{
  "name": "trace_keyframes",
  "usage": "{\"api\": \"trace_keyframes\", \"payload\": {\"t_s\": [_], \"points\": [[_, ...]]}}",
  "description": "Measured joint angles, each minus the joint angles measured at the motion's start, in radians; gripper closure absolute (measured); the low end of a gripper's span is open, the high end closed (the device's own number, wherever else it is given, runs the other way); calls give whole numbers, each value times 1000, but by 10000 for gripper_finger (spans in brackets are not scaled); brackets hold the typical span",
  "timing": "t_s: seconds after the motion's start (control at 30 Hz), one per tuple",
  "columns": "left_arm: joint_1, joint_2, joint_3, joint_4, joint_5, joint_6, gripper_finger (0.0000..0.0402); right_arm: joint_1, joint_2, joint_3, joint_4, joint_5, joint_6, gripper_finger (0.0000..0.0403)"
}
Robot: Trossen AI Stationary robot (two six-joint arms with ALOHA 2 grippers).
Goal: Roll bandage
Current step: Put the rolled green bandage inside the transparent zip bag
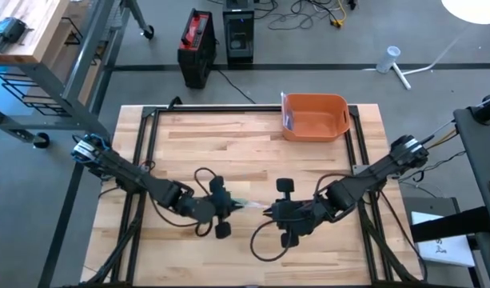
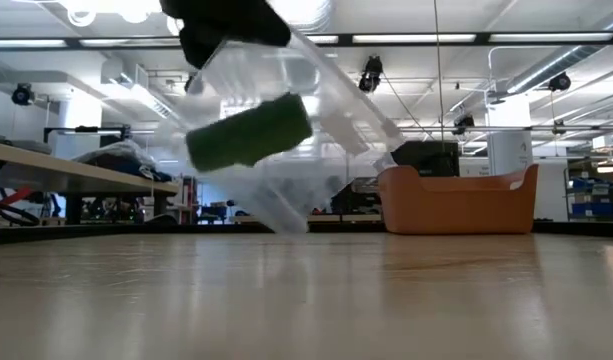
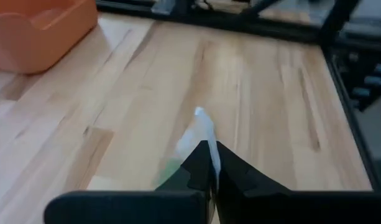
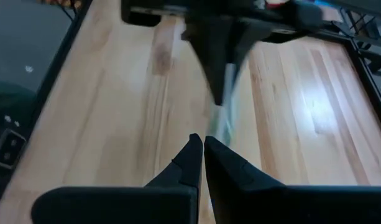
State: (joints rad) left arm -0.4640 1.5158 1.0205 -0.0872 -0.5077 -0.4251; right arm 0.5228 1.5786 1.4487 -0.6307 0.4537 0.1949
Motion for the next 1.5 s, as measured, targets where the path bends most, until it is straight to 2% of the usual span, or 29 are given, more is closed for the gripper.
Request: {"api": "trace_keyframes", "payload": {"t_s": [0.13, 0.3, 0.43, 0.53, 0.7, 0.77, 0.97, 1.13, 1.27, 1.5], "points": [[14, -10, -13, 67, -8, -7, 401, -3, 32, 0, 29, 0, -5, 389], [26, -2, -18, 78, -79, -67, 401, -6, 100, 0, 50, 23, -24, 389], [24, 0, -28, 114, -80, -120, 401, -17, 169, 0, 66, 126, -41, 389], [24, 0, -28, 175, -79, -133, 401, -24, 227, -1, 112, 209, -111, 389], [17, 0, -28, 253, -44, -127, 401, -31, 292, 0, 189, 487, -256, 389], [15, 0, -29, 252, -51, -128, 401, -44, 319, 0, 175, 536, -267, 389], [4, 0, -68, 272, -93, -185, 401, -67, 363, -3, 97, 408, -185, 389], [14, 14, -121, 318, -125, -234, 401, -38, 323, -3, 9, 402, -119, 389], [20, 18, -136, 354, -134, -249, 401, -7, 261, -3, 11, 412, -108, 389], [10, 20, -136, 541, -117, -176, 401, -34, 256, -33, 68, 415, -117, 389]]}}
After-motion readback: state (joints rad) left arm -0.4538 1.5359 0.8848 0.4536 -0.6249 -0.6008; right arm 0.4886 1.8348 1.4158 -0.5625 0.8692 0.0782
